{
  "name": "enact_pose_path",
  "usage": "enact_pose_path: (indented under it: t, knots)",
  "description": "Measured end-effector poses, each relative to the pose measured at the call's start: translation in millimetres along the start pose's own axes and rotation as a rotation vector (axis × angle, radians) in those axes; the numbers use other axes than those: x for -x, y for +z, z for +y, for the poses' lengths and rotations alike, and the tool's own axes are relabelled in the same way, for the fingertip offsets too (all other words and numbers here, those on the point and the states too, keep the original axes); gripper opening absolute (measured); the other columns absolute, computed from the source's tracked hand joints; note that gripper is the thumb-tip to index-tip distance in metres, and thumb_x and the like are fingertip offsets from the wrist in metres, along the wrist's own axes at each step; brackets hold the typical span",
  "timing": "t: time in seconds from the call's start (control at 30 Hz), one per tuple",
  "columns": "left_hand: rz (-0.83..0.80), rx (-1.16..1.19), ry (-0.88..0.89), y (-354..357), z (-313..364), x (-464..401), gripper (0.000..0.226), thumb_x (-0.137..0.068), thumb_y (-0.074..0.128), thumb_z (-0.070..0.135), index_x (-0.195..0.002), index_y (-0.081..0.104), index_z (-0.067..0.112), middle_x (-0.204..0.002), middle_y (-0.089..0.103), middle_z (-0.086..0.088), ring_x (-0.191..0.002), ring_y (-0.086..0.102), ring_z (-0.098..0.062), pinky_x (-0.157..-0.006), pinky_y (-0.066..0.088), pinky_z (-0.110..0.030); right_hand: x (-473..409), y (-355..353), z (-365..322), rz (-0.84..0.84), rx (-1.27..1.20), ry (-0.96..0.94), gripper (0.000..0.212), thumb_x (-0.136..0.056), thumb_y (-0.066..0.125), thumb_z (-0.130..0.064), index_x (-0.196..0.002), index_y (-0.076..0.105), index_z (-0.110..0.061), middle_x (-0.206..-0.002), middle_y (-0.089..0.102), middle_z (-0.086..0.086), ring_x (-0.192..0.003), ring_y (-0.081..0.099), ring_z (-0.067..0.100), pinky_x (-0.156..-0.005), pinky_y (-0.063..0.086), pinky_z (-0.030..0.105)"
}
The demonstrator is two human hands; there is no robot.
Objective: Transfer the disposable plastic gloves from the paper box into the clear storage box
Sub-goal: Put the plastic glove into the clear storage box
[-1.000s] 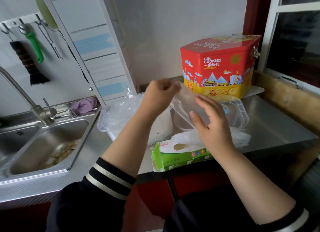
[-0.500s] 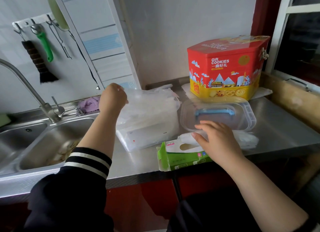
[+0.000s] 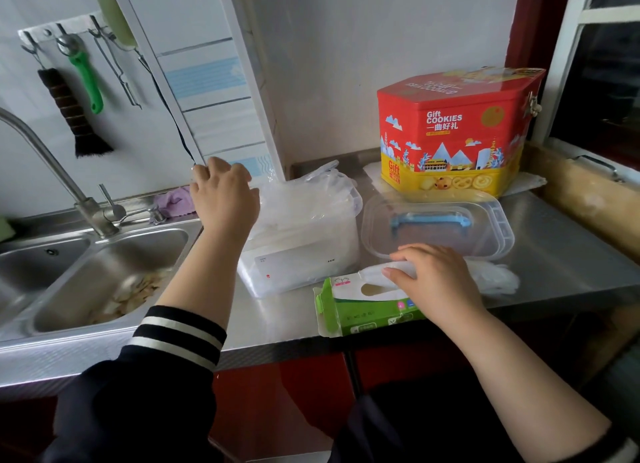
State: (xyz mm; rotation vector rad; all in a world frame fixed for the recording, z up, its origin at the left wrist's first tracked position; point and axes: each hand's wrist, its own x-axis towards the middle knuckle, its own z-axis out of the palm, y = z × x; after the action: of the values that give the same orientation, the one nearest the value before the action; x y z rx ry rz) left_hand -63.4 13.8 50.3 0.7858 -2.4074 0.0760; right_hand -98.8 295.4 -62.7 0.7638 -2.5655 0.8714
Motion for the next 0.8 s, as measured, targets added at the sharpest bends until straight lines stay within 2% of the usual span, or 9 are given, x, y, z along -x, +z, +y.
enact_pose_path:
  t: [0.1,0.17,0.23,0.3,0.4,0.53,0.63,0.7,0.8]
  knots:
    - [0.294,0.165,0.192,-10.1,23.4,9.8,0.017,-0.090,0.059,0.022,-0.102,0.068,0.014,-0.112,0.058,-0.011,-0.104,0.048,-0.036,-0.084,0.038,-0.041,-0.6,2.0,2.4,0.024,-0.039,-0.021,0.011,-0.082,0.075,-0.025,-0.083,0.075,-0.014,-0.090,0.074,0.003,-0.086,0.066,0.027,-0.082,0.047,0.037]
    - [0.419,0.320,0.357,-17.7,44.6,22.8,0.013,-0.090,0.056,0.018,-0.093,0.067,0.011,-0.098,0.063,-0.010,-0.091,0.052,-0.033,-0.074,0.039,-0.036,-1.3,4.0,4.2,0.023,-0.062,-0.015,0.015,-0.083,0.072,-0.021,-0.074,0.074,-0.009,-0.076,0.072,0.008,-0.074,0.066,0.031,-0.074,0.052,0.041]
    - [0.336,0.484,0.476,-23.1,65.6,42.7,0.010,-0.090,0.057,0.016,-0.091,0.066,0.012,-0.090,0.065,-0.004,-0.084,0.054,-0.026,-0.069,0.038,-0.028,-1.7,4.2,3.8,0.049,-0.117,0.005,0.018,-0.086,0.069,-0.021,-0.078,0.074,-0.006,-0.076,0.072,0.010,-0.071,0.066,0.031,-0.070,0.053,0.042]
    - [0.188,0.598,0.528,-24.5,81.0,62.2,0.009,-0.090,0.058,0.016,-0.090,0.066,0.015,-0.086,0.066,0.003,-0.075,0.056,-0.018,-0.066,0.039,-0.025,-2.7,2.2,1.6,0.074,-0.216,0.068,0.019,-0.090,0.065,-0.024,-0.089,0.075,-0.008,-0.077,0.073,0.004,-0.068,0.064,0.026,-0.067,0.052,0.037]
    - [-0.046,0.644,0.479,-20.4,94.7,82.4,0.012,-0.093,0.058,0.025,-0.091,0.066,0.017,-0.084,0.066,0.010,-0.071,0.059,-0.015,-0.069,0.048,-0.032,-6.2,0.8,0.5,0.098,-0.323,0.149,0.022,-0.094,0.060,-0.026,-0.085,0.070,-0.007,-0.063,0.057,-0.007,-0.064,0.054,0.021,-0.060,0.039,0.030]
    - [-0.256,0.656,0.398,-11.1,99.1,91.8,0.018,-0.092,0.060,0.037,-0.096,0.063,0.020,-0.084,0.064,0.011,-0.074,0.060,-0.013,-0.071,0.050,-0.030,-11.2,1.7,3.3,0.167,-0.485,0.158,0.019,-0.094,0.060,-0.022,-0.087,0.067,-0.006,-0.069,0.065,0.007,-0.067,0.059,0.025,-0.062,0.043,0.034]
    - [-0.293,0.678,0.363,-4.0,97.4,91.5,0.021,-0.093,0.057,0.041,-0.086,0.061,0.022,-0.078,0.065,0.010,-0.074,0.064,-0.014,-0.073,0.053,-0.034,-14.9,-1.9,-0.6,0.242,-0.602,0.176,0.020,-0.094,0.060,-0.026,-0.092,0.070,-0.008,-0.071,0.065,0.000,-0.066,0.057,0.014,-0.062,0.042,0.024]
    - [-0.280,0.675,0.322,-1.5,96.1,87.7,0.037,-0.094,0.048,0.050,-0.079,0.061,0.018,-0.075,0.067,0.005,-0.072,0.066,-0.018,-0.070,0.054,-0.039,-16.2,-6.0,-4.3,0.285,-0.709,0.192,0.023,-0.093,0.059,-0.030,-0.102,0.072,-0.013,-0.084,0.068,-0.013,-0.079,0.061,-0.003,-0.074,0.045,0.014]
    - [-0.184,0.556,0.283,-6.2,94.9,81.2,0.064,-0.093,0.024,0.060,-0.078,0.065,0.013,-0.076,0.069,-0.004,-0.074,0.065,-0.028,-0.069,0.052,-0.043,-16.5,-12.0,-9.1,0.376,-0.825,0.156,0.021,-0.094,0.058,-0.028,-0.110,0.069,-0.020,-0.099,0.068,-0.018,-0.096,0.061,-0.009,-0.085,0.043,0.008]
